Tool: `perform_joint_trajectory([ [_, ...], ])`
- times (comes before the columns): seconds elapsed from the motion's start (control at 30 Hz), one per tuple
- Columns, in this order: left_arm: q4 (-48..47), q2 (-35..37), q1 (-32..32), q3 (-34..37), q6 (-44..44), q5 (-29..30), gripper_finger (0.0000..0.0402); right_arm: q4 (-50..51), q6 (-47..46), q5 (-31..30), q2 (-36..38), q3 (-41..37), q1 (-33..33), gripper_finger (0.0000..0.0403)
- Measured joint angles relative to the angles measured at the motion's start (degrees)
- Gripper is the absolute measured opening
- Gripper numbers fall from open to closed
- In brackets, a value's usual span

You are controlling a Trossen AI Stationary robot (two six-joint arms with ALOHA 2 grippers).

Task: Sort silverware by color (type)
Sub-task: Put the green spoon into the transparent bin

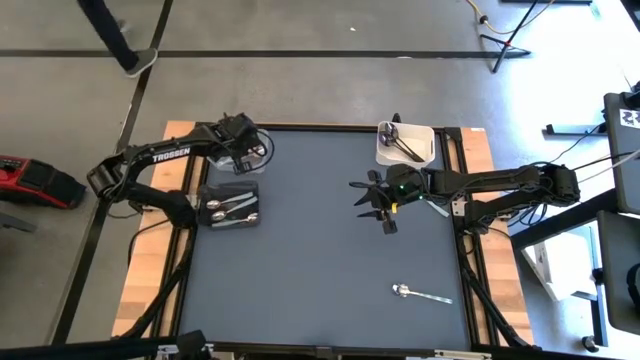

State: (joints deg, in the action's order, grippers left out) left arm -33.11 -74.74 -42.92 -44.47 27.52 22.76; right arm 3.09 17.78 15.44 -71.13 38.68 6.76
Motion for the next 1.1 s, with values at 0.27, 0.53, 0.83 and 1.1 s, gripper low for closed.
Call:
perform_joint_trajectory([
  [0.27,1.32,0.0,0.68,0.38,-1.56,0.03,0.0075,0.0,0.0,0.0,0.0,0.0,0.0,0.0147],
  [0.53,-2.26,-0.02,4.28,-3.55,-6.24,1.41,0.0113,0.0,0.0,0.02,0.0,0.0,0.0,0.0147],
  [0.83,-2.65,0.02,13.34,-8.27,-11.05,-1.0,0.0114,0.0,-1.11,0.02,0.0,0.0,0.0,0.0147],
  [1.1,9.74,0.02,24.09,-7.16,-15.45,-8.72,0.0114,0.04,-1.28,0.02,0.0,0.0,0.0,0.0147],
])
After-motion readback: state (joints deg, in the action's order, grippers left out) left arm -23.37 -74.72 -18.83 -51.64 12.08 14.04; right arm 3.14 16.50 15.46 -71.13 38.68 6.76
